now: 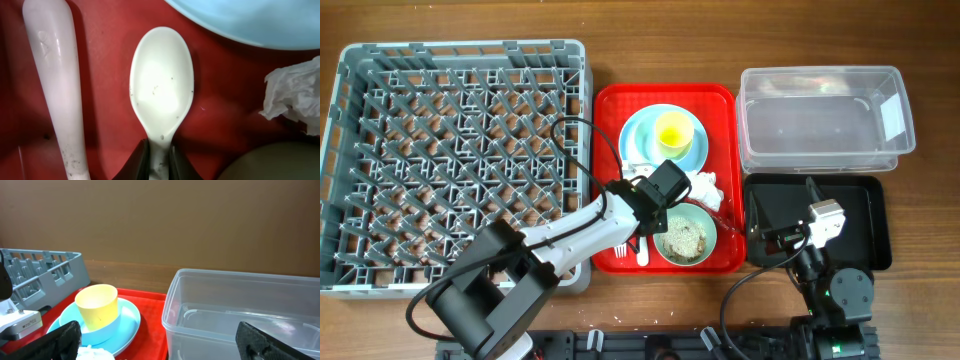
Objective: Sort waste into correct bins and load items into the dishwasher rack
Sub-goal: 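Carry the white spoon with the left gripper into the grey rack and release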
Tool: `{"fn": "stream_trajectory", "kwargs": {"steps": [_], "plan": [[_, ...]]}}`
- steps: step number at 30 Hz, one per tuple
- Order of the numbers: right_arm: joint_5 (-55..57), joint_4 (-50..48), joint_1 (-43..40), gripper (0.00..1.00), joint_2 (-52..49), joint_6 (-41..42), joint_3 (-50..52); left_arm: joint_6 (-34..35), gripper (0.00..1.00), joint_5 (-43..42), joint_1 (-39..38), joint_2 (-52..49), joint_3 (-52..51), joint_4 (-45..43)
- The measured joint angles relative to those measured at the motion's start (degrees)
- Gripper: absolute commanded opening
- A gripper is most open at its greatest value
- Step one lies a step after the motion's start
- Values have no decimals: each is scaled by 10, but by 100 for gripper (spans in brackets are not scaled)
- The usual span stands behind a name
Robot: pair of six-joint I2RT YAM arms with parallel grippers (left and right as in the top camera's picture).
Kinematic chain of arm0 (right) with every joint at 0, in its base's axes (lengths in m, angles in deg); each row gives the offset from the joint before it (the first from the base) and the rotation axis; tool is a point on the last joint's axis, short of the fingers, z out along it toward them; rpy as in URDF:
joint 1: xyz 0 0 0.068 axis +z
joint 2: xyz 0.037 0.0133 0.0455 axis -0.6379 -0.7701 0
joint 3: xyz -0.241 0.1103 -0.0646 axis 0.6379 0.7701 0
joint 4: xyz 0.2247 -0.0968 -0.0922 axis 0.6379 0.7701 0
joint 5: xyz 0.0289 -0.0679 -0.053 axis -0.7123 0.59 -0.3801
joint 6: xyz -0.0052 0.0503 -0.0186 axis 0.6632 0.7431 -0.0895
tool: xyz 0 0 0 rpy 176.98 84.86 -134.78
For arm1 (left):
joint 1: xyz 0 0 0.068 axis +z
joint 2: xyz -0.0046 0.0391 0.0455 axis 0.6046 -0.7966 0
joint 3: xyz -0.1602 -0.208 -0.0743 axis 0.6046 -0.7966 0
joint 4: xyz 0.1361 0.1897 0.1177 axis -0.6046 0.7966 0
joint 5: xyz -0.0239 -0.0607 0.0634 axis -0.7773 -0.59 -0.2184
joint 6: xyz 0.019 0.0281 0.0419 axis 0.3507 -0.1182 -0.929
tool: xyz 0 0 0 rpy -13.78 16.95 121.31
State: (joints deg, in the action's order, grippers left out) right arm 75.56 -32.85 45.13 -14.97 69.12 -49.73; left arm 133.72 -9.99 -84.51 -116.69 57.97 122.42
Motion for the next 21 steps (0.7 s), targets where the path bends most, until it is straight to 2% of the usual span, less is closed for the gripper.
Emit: {"fn": "stream_trajectory", "kwargs": {"steps": [5, 9, 10, 14, 17, 21], "plan": [[0, 0, 0, 100, 0, 0, 0, 0, 4, -2, 3, 10, 9, 0], [0, 0, 0, 100, 0, 0, 0, -7, 4, 1, 43, 51, 18, 44], [0, 0, 0, 100, 0, 0, 0, -24, 4, 3, 55, 74, 24, 48], [0, 0, 0, 100, 0, 0, 0, -172, 4, 10, 117, 219, 40, 55], [0, 0, 0, 100, 0, 0, 0, -238, 4, 33, 165, 293, 42, 49], [0, 0, 0, 100, 0, 0, 0, -294, 4, 71, 234, 300, 45, 50]]}}
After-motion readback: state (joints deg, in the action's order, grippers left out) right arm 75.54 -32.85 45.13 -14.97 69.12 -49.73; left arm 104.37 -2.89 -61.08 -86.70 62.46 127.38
